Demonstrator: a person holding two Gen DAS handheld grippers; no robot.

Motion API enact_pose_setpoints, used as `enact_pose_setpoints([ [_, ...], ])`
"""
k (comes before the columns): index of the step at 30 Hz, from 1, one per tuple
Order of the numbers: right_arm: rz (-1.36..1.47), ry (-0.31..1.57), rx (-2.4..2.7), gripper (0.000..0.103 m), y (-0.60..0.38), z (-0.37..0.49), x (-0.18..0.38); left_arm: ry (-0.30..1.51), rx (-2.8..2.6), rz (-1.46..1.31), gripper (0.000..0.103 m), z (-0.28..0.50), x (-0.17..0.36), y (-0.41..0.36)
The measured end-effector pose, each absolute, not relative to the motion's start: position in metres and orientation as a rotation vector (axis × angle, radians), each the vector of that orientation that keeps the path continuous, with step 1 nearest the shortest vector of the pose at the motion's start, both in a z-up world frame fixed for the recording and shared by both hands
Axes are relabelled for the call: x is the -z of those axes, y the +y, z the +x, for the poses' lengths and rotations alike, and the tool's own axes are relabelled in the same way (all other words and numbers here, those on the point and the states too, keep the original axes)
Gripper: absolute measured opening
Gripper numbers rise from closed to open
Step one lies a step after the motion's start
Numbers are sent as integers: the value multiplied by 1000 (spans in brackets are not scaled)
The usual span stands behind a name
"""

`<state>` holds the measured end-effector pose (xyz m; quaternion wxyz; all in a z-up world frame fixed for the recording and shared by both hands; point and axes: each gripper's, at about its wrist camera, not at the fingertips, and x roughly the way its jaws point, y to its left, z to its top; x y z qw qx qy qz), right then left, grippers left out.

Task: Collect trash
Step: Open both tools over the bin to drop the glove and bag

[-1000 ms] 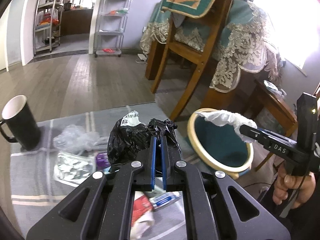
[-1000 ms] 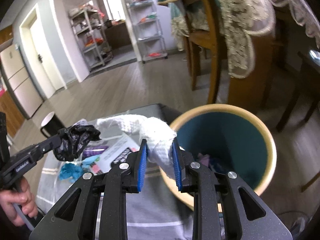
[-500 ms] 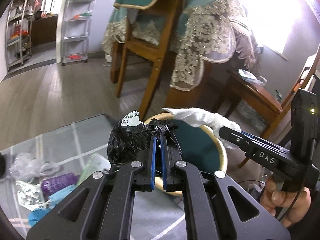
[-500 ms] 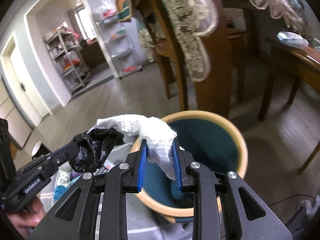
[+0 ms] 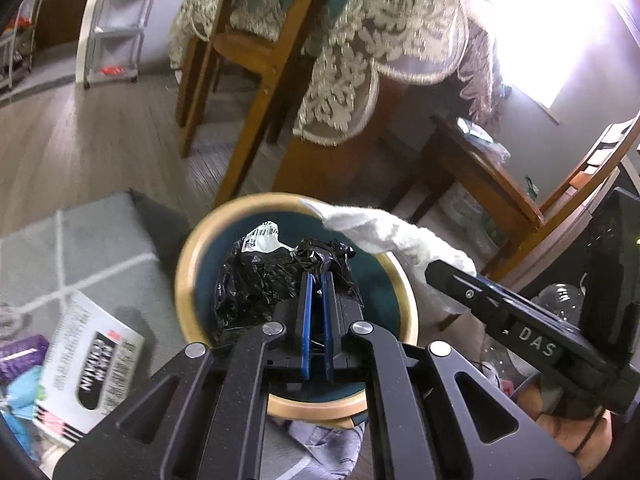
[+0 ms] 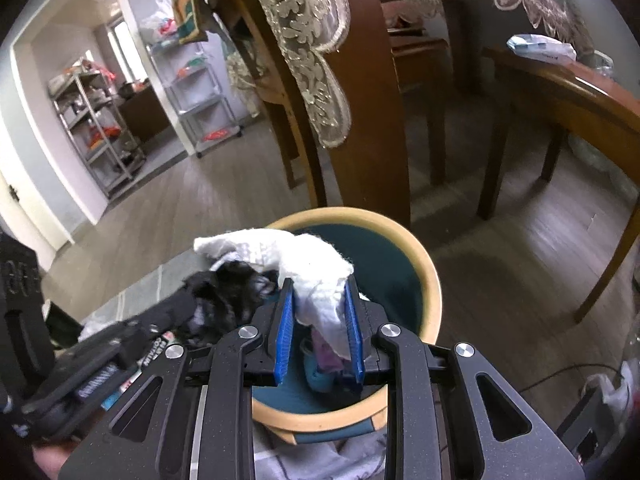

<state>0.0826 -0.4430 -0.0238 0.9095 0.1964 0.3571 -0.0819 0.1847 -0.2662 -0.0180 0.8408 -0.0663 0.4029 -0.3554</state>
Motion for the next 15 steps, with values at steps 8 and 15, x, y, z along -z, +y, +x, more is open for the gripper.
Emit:
enact_pose_setpoints([
  [8,419,820,167,26,-444,98,45,963,735,-162,4,197,50,-271],
  [15,427,858,167,33,-443,106,57,940,736,-163,15,193,43,-256],
])
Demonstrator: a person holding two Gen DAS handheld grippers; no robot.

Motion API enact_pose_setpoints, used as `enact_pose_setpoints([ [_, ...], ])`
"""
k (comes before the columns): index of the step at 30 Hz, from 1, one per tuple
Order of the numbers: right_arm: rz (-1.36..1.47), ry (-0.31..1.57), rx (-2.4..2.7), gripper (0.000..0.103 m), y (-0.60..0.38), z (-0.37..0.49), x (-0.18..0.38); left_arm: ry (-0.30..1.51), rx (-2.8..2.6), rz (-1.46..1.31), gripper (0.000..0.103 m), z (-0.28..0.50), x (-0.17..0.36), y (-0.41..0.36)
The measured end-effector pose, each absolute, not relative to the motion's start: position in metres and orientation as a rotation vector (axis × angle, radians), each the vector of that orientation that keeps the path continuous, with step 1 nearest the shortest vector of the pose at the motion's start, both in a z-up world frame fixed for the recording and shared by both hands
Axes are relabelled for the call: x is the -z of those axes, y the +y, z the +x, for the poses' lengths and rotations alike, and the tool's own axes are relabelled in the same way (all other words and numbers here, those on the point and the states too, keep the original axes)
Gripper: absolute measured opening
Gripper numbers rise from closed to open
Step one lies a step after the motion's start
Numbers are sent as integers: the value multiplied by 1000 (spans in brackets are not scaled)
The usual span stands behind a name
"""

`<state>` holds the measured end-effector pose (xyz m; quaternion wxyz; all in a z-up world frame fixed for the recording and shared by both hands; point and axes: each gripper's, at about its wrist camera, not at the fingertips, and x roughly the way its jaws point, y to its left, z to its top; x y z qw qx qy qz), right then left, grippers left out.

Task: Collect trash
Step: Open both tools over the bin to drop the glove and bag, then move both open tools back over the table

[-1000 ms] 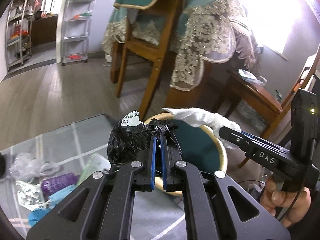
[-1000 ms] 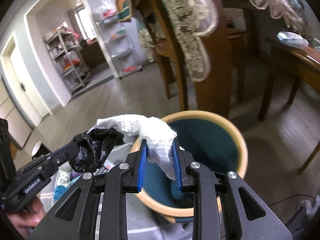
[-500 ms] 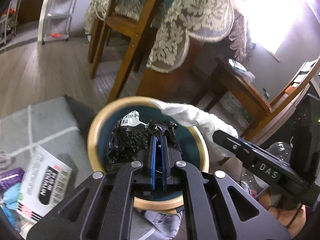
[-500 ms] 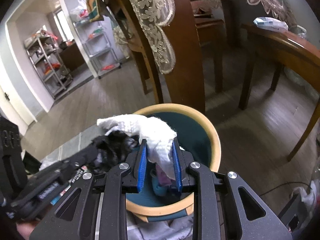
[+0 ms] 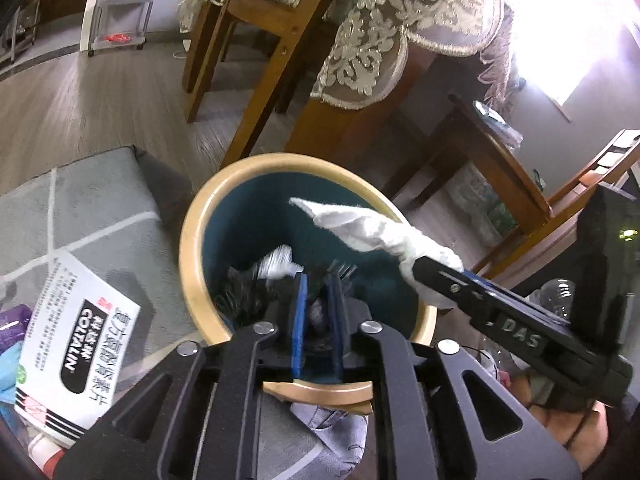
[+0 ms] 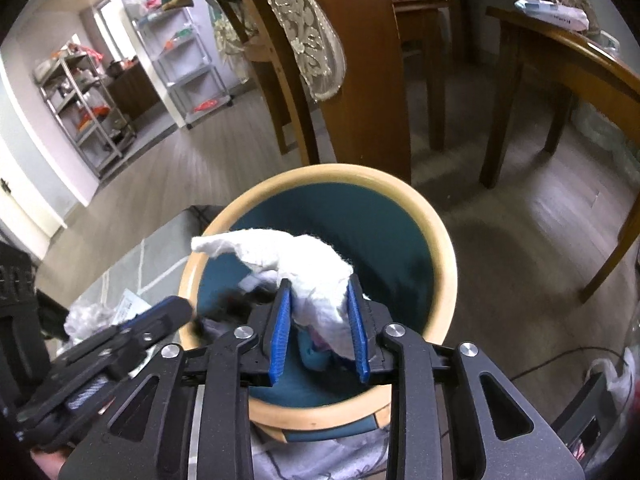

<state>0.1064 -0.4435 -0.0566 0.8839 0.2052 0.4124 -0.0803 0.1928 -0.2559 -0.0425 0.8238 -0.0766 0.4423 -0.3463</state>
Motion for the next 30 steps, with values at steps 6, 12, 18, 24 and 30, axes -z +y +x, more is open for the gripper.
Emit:
enact_pose_setpoints([
  [6,434,862,150,47,-441,110,60,908,704,-195,26,192,29,-232],
  [12,442,849,145,55,-439,107,59,863,674,-187,44,188,13,-210],
  [18,436,838,134,60,-435,109,57,822,639,-169,59,182,0,-188],
  [24,430,819,112,68,-427,111,54,797,614,-155,65,174,-10,-160],
  [30,387,817,74,69,-408,117,51,787,546,-151,66,167,-15,-114],
])
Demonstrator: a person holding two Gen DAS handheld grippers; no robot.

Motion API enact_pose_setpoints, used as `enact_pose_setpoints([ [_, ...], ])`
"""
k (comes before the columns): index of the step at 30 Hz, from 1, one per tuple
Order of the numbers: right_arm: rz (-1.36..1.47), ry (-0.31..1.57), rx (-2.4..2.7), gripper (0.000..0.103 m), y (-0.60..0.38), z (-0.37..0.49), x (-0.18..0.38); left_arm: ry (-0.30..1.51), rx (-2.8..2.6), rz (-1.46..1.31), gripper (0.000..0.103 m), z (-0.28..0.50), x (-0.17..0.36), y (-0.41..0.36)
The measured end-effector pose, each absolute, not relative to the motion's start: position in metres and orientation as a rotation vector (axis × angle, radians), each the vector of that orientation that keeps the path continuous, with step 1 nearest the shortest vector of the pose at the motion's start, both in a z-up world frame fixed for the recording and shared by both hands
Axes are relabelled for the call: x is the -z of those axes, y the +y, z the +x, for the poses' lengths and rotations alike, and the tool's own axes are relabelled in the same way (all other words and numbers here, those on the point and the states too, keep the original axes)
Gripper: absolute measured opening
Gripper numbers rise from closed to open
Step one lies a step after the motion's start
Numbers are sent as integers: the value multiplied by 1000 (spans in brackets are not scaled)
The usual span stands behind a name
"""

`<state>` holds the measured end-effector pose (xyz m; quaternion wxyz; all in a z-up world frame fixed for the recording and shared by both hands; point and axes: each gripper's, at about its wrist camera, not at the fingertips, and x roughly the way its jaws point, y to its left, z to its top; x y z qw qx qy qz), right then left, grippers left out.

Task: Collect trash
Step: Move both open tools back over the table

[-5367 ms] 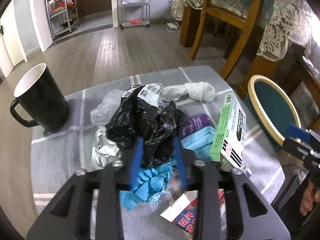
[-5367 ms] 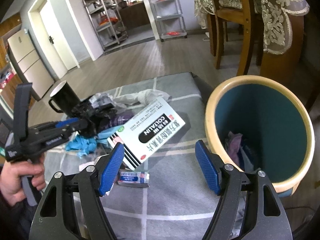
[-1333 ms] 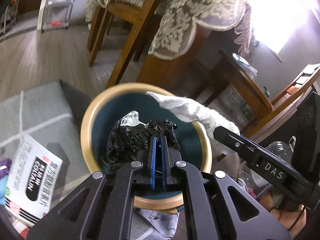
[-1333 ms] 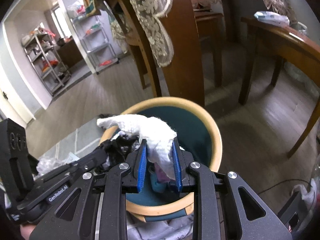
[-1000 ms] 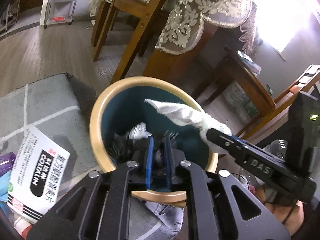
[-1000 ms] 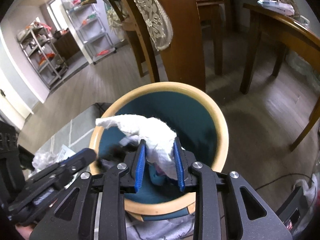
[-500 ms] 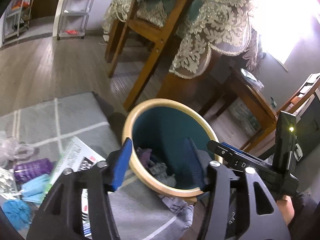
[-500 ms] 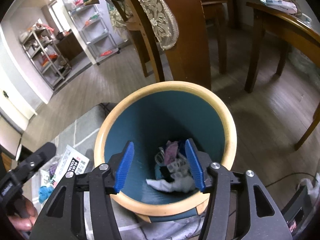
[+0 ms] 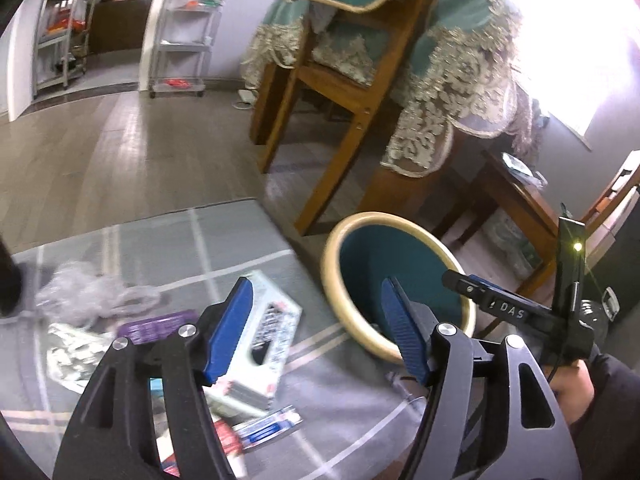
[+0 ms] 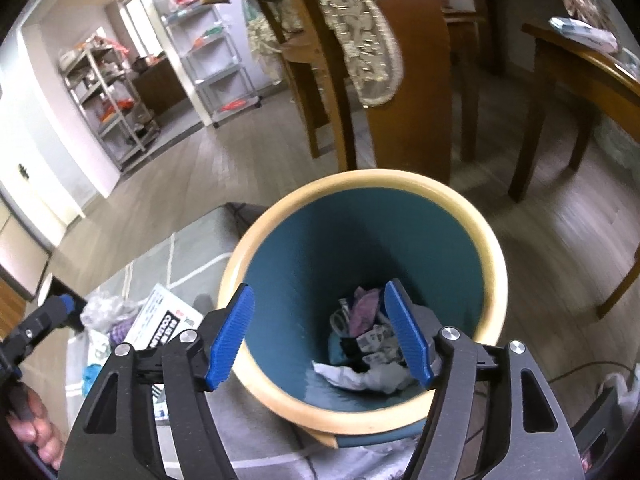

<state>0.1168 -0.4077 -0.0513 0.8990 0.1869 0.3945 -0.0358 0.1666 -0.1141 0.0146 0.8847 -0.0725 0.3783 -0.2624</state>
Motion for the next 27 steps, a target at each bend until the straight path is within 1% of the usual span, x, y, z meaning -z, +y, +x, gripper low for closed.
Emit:
enact_pose_setpoints([
  [6,348,810,38,70,-390,121,47,791,463,-158,66,158,-13,-63],
  [16,278,805,-17,71,-362,122,44,798,325,-178,67,153,-9,-5],
  [21,262,805,-58,73,-348,123,42,820,270,-176,67,156,2,11],
  [27,251,813,-97,73,-335,126,42,892,202,-203,67,151,27,28],
])
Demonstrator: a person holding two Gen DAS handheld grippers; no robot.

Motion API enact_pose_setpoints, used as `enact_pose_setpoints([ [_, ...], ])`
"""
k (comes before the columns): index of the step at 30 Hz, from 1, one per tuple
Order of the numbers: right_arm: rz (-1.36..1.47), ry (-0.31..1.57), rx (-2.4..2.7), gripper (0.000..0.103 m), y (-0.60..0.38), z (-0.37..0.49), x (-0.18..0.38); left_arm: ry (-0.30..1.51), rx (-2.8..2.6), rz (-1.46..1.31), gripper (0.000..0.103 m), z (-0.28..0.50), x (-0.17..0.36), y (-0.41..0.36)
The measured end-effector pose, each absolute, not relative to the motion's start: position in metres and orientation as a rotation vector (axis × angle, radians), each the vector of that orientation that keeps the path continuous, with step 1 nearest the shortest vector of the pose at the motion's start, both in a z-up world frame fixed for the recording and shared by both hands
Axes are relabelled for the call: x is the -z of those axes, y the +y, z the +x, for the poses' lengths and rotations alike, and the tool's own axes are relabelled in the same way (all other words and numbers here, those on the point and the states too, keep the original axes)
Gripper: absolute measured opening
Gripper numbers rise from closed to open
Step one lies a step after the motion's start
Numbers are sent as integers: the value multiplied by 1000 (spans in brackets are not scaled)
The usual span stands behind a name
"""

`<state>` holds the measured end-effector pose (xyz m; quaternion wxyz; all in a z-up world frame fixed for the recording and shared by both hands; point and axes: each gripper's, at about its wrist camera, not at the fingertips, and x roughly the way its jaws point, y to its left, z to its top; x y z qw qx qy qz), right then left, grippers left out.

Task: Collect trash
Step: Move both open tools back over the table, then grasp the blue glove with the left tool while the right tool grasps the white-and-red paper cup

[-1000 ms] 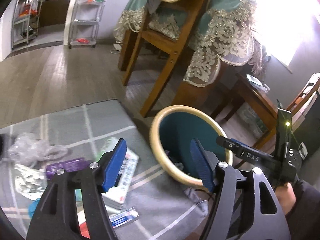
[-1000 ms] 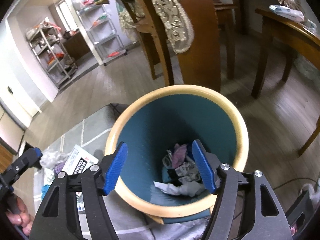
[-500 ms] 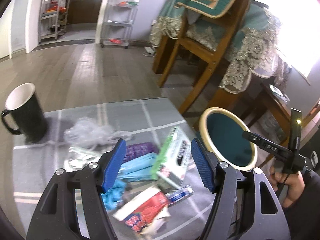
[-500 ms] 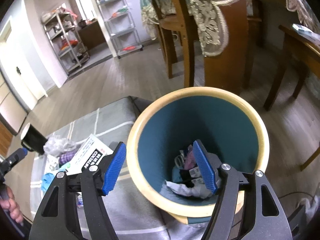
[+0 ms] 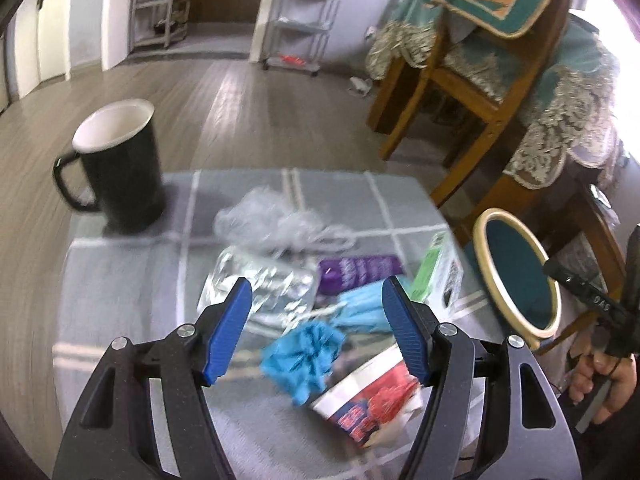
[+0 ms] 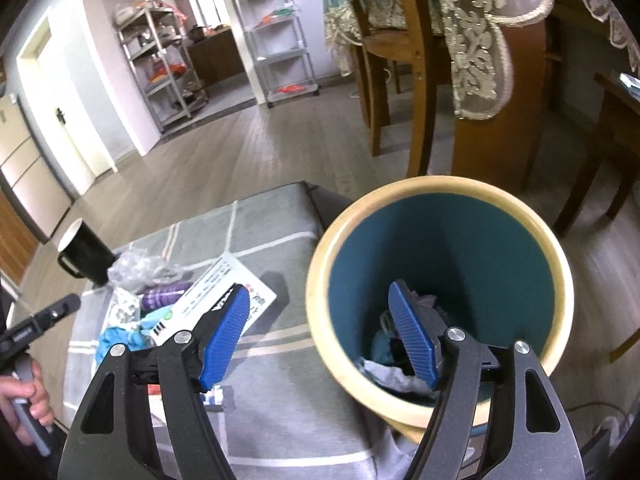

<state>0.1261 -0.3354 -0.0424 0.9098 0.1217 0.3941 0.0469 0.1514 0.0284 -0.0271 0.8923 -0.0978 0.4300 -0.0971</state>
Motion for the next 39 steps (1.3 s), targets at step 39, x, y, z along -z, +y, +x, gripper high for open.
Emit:
enact_pose_setpoints([
  [39,100,1029,-581,73,-199,92,81,976,210,-345,26,128,45,50],
])
